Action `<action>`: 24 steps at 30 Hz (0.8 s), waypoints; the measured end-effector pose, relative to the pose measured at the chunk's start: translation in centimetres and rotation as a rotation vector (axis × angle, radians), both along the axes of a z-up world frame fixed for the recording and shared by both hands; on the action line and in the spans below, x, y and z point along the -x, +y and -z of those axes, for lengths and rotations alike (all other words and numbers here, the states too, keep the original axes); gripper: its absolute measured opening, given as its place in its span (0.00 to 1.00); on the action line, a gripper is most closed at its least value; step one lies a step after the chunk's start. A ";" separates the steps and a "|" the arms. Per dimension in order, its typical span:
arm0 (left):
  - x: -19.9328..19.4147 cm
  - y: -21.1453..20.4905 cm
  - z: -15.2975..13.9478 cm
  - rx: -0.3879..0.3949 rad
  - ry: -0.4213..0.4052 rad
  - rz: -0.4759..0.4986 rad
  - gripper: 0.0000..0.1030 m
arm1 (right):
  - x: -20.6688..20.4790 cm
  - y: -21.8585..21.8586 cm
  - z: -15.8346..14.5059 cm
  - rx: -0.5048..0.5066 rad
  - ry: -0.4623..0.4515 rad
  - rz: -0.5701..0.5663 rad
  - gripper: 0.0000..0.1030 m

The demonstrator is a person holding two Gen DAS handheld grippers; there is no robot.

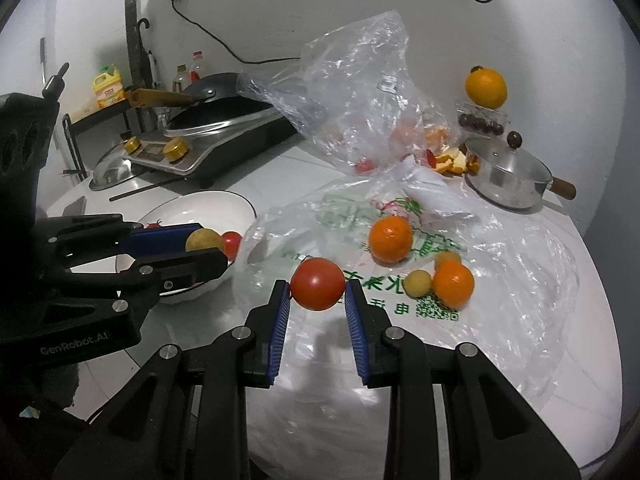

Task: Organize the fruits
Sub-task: 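Carry both fruits over the white plate and open the left tool to release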

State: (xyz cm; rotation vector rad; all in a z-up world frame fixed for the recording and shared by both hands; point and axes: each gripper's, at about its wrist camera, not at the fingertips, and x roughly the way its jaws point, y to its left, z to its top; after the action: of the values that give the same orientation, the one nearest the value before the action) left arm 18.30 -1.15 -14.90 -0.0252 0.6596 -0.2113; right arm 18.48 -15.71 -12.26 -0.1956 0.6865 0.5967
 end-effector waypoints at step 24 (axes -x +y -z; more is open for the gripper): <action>3.1 6.6 0.8 0.052 -0.014 -0.103 0.27 | 2.3 6.5 -0.6 0.052 -0.005 -0.106 0.30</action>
State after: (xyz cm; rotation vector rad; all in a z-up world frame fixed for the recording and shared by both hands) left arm 15.22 5.41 -15.65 -0.1074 0.6366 -0.1294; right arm 16.20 -9.20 -11.67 -0.2834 0.6901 0.6801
